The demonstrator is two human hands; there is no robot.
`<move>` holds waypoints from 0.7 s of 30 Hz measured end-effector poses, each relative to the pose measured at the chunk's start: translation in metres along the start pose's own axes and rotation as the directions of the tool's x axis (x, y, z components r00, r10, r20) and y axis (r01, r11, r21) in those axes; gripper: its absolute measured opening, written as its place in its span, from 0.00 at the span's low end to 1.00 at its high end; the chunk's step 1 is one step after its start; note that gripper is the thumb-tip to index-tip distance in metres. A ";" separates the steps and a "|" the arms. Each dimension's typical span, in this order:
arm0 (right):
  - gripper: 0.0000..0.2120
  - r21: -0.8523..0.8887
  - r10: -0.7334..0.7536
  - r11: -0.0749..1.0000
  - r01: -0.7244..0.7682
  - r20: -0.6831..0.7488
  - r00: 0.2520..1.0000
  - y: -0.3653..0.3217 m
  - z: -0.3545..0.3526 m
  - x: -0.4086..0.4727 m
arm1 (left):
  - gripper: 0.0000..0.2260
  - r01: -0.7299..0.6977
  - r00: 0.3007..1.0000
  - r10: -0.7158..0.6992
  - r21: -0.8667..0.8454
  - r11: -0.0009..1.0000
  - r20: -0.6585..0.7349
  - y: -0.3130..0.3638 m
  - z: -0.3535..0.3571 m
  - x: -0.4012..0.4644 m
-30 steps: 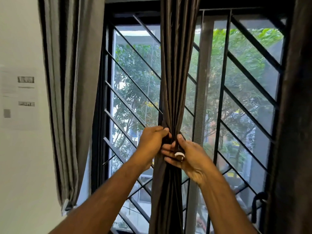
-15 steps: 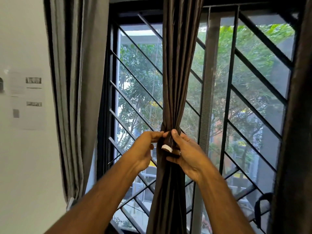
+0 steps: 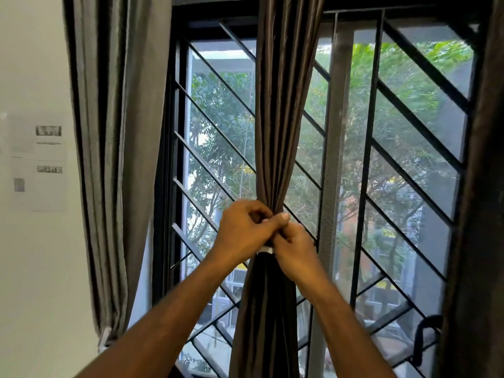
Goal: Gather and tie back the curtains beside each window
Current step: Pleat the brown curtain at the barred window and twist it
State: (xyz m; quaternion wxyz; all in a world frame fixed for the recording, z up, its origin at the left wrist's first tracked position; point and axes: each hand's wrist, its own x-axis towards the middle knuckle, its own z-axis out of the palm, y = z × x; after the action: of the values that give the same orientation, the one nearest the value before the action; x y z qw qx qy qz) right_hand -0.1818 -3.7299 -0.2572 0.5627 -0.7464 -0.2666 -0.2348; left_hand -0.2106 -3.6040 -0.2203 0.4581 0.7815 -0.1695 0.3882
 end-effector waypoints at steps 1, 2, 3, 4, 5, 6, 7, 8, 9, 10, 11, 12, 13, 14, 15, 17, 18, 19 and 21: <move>0.11 -0.060 -0.045 0.997 0.046 0.011 0.999 0.001 -0.001 0.000 | 0.12 0.056 0.993 -0.058 0.025 0.998 0.100 0.004 0.000 0.002; 0.11 -0.124 -0.093 0.988 0.095 0.023 0.995 0.003 -0.003 0.001 | 0.11 0.121 0.975 -0.124 0.028 0.992 0.182 0.008 -0.002 0.004; 0.12 -0.164 -0.138 0.976 0.145 0.052 0.989 0.003 -0.004 0.000 | 0.09 0.185 0.955 -0.183 0.012 0.983 0.235 0.008 -0.005 0.007; 0.10 -0.177 -0.171 0.966 0.187 0.100 0.980 0.004 -0.006 -0.001 | 0.07 0.242 0.937 -0.231 -0.011 0.970 0.262 0.008 -0.007 0.010; 0.07 -0.176 -0.186 0.961 0.213 0.160 0.969 0.005 -0.008 -0.002 | 0.06 0.279 0.926 -0.266 -0.011 0.960 0.270 0.006 -0.009 0.012; 0.06 -0.190 -0.200 0.951 0.242 0.214 0.956 0.004 -0.010 -0.004 | 0.06 0.290 0.922 -0.281 0.008 0.957 0.268 0.004 -0.010 0.013; 0.06 -0.208 -0.210 0.942 0.265 0.251 0.945 0.005 -0.013 -0.006 | 0.07 0.264 0.928 -0.264 0.037 0.964 0.263 0.002 -0.009 0.013; 0.07 -0.233 -0.226 0.928 0.292 0.270 0.936 0.006 -0.015 -0.007 | 0.07 0.203 0.942 -0.214 0.071 0.977 0.258 0.000 -0.008 0.012; 0.09 -0.246 -0.255 0.913 0.324 0.274 0.927 0.005 -0.017 -0.008 | 0.07 0.118 0.958 -0.144 0.115 0.986 0.248 -0.001 -0.006 0.011; 0.11 -0.254 -0.285 0.901 0.353 0.268 0.920 0.006 -0.020 -0.009 | 0.07 0.022 0.971 -0.062 0.172 0.985 0.229 -0.003 -0.005 0.009; 0.13 -0.251 -0.303 0.895 0.369 0.267 0.915 0.006 -0.023 -0.011 | 0.07 -0.074 0.977 0.026 0.226 0.971 0.211 -0.006 -0.004 0.009; 0.13 -0.242 -0.301 0.897 0.369 0.276 0.913 0.006 -0.025 -0.012 | 0.08 -0.162 0.972 0.112 0.250 0.955 0.205 -0.010 -0.005 0.010; 0.11 -0.235 -0.295 0.900 0.367 0.291 0.910 0.004 -0.027 -0.013 | 0.10 -0.233 0.960 0.182 0.244 0.941 0.215 -0.014 -0.006 0.010; 0.10 -0.227 -0.301 0.900 0.372 0.293 0.908 0.003 -0.028 -0.015 | 0.10 -0.292 0.941 0.239 0.219 0.931 0.238 -0.018 -0.007 0.011; 0.10 -0.205 -0.311 0.906 0.370 0.271 0.911 -0.001 -0.030 -0.017 | 0.11 -0.343 0.921 0.289 0.193 0.919 0.261 -0.022 -0.008 0.012; 0.11 -0.100 -0.335 0.931 0.352 0.152 0.930 -0.012 -0.032 -0.018 | 0.12 -0.419 0.884 0.364 0.151 0.895 0.292 -0.027 -0.010 0.015; 0.12 -0.046 -0.343 0.937 0.346 0.070 0.937 -0.019 -0.033 -0.017 | 0.13 -0.439 0.871 0.389 0.119 0.891 0.299 -0.027 -0.011 0.015; 0.12 -0.015 -0.350 0.937 0.349 -0.013 0.937 -0.025 -0.034 -0.013 | 0.13 -0.457 0.859 0.413 0.088 0.885 0.303 -0.026 -0.012 0.015; 0.10 -0.013 -0.361 0.931 0.364 -0.158 0.919 -0.036 -0.034 -0.003 | 0.13 -0.515 0.831 0.470 0.091 0.853 0.297 -0.024 -0.011 0.013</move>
State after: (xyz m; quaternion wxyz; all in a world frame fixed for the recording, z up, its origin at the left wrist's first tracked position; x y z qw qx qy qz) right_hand -0.2097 -3.7550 -0.2253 0.5349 -0.6587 -0.3567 -0.3909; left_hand -0.1925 -3.5809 -0.2208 0.2482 0.7913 -0.3918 0.3984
